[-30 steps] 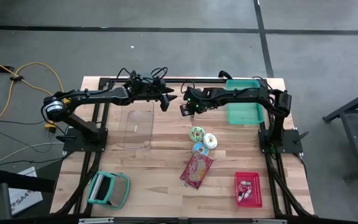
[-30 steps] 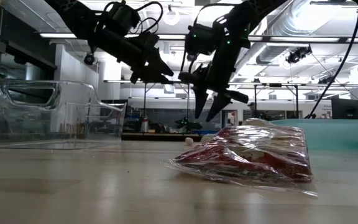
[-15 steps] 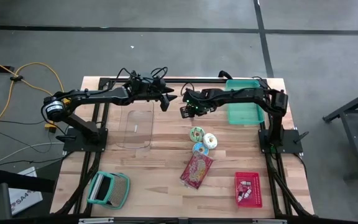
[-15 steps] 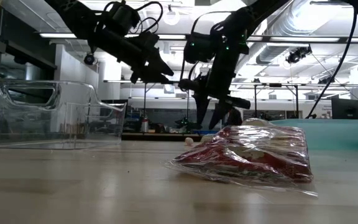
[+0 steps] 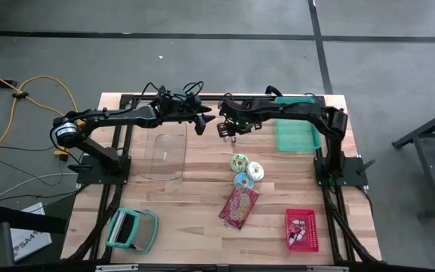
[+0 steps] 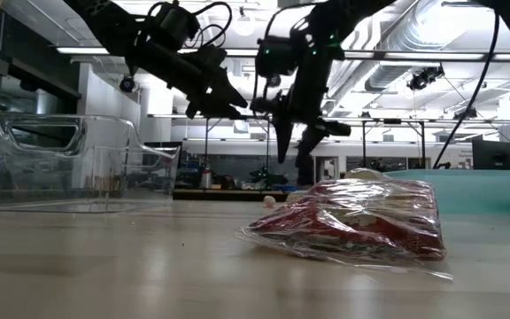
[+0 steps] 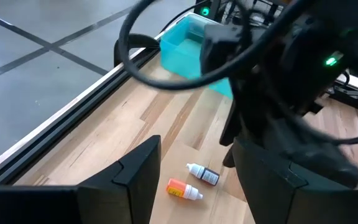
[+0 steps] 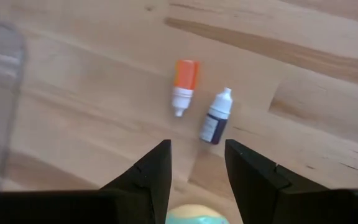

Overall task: Pick & Place Food Item
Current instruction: Put the dark red food coloring bottle into the red bin

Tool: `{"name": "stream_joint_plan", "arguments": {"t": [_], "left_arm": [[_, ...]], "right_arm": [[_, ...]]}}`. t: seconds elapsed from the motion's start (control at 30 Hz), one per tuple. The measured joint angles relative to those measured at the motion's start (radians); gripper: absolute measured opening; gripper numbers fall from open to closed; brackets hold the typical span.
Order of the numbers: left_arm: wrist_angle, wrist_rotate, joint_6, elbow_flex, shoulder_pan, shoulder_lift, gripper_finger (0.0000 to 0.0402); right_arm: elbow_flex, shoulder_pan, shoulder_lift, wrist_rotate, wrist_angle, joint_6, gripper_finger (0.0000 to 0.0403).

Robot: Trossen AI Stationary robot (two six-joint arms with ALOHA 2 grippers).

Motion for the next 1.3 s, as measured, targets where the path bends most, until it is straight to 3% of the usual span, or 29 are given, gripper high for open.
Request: {"name": "stream_joint_plan", "arguments": {"t": [1.3], "left_arm": [[0.011,0.000,0.001,0.000,0.000,0.000,0.0195]], "right_arm": [[0.004,0.025,0.127,0.081,0.031,0.066,0.0138]]}}
